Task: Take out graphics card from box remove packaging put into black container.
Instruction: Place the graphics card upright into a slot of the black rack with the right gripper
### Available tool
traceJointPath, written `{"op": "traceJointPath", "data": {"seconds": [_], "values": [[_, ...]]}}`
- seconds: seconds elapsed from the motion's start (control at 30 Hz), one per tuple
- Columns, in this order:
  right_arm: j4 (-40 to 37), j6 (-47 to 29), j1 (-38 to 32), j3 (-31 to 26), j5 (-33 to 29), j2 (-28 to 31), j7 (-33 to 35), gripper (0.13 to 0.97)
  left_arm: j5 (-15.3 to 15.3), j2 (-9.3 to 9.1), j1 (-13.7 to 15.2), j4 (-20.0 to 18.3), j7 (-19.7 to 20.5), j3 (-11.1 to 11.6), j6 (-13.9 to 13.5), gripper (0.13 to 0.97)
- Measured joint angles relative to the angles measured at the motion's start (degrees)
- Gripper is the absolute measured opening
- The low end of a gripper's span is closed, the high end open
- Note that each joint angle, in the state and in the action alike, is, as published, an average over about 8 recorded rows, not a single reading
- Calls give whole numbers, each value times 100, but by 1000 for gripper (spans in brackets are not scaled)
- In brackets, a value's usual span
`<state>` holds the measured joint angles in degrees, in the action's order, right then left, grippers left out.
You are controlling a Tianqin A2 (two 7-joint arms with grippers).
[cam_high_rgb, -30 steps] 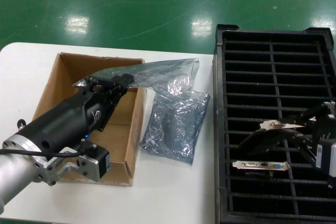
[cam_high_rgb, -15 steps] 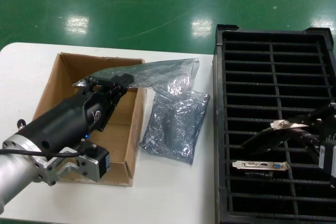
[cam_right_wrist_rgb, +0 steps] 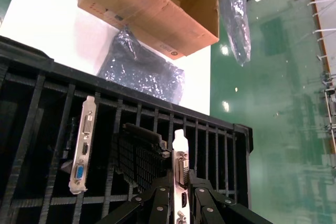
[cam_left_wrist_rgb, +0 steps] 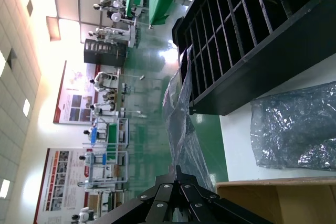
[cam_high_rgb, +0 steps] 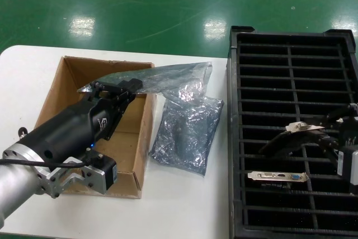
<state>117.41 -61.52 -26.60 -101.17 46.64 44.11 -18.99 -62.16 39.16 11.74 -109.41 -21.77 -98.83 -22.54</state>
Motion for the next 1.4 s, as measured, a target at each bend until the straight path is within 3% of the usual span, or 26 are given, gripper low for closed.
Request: {"op": "traceJointPath", "data": {"seconds": [1.4], "values": [[-224,1,44,-93,-78,-187,87,177,0,0,0,0,0,0,0,140]]}}
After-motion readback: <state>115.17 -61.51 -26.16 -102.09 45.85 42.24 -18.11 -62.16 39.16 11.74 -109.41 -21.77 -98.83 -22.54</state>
